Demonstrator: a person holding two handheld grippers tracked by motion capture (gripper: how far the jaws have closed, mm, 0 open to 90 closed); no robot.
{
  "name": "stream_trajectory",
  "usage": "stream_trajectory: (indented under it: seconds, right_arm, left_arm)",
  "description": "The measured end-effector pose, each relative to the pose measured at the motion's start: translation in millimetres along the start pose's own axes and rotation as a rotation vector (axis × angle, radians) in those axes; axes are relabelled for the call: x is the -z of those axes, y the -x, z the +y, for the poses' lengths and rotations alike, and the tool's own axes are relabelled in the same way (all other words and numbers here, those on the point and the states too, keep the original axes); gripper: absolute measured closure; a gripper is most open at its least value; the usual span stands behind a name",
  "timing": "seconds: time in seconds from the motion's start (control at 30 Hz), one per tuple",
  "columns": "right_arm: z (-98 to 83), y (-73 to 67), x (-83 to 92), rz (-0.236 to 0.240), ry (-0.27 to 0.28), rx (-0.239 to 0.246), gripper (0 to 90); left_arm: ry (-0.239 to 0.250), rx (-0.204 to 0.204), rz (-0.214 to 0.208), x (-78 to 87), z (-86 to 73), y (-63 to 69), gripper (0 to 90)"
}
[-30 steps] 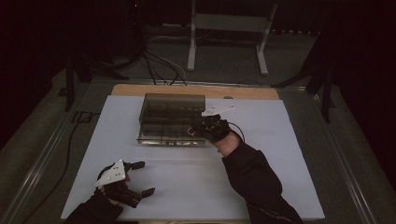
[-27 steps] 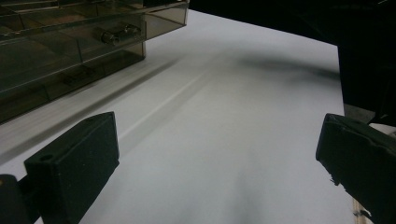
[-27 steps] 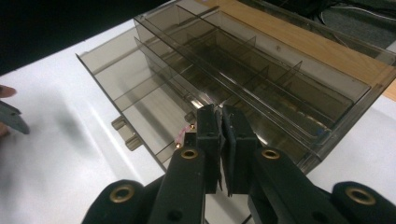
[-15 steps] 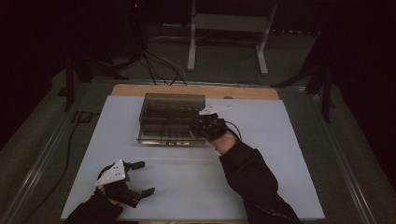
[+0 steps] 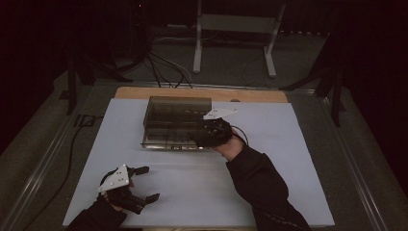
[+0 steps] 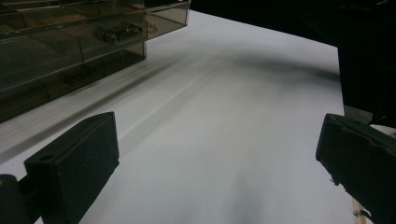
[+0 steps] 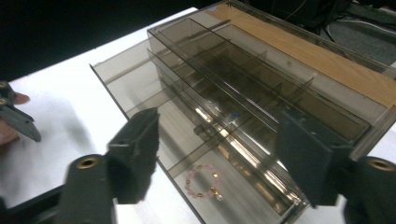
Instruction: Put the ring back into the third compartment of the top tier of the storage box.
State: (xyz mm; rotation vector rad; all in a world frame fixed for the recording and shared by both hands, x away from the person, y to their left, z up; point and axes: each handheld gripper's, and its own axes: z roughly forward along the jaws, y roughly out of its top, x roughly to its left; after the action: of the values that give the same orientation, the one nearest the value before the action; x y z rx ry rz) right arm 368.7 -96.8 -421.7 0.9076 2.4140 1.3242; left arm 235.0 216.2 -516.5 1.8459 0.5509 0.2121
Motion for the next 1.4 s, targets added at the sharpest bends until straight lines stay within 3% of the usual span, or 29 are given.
stream_trajectory:
  seconds: [0.1, 0.13, 0.2, 0.33, 0.4, 0.97, 1.23, 1.4]
  right_arm:
    - [0.9, -0.1, 0.6, 0.012, 0.004, -0.003, 20.9]
    - [1.4, -0.2, 1.4, 0.04, 0.0, 0.0, 14.2]
    - [1.5, 0.1, 2.1, 0.046, 0.003, -0.004, 13.8]
    - [1.4, 0.1, 3.9, 0.074, 0.002, 0.009, 2.2]
    - [0.4, -0.1, 6.0, 0.063, 0.021, 0.018, 0.5]
    - [2.2, 8.4, 40.4, 0.083, 0.08, 0.06, 0.0]
    - [-7.8, 16.3, 58.8, 0.091, 0.101, 0.045, 0.0]
    - [-19.1, 21.3, 67.3, 0.071, 0.097, 0.035, 0.0]
  left_arm:
    - [-0.001, -0.001, -0.001, 0.0, -0.1, 0.0, 0.5]
    - [-0.002, -0.002, 0.001, 0.3, -0.1, 0.0, 0.6]
    - [-0.002, -0.001, -0.001, 0.3, 0.0, 0.0, 0.6]
    - [-0.005, -0.006, -0.001, -0.4, 0.2, -0.2, 0.6]
    - [-0.004, -0.007, -0.004, -0.5, 0.2, -0.4, 0.6]
    - [-0.012, -0.001, 0.0, 0.1, -1.0, -0.6, 0.6]
    - [-0.015, -0.002, 0.001, -0.5, -0.6, -0.2, 0.6]
    - [-0.014, -0.004, -0.001, -0.4, -0.5, 0.1, 0.6]
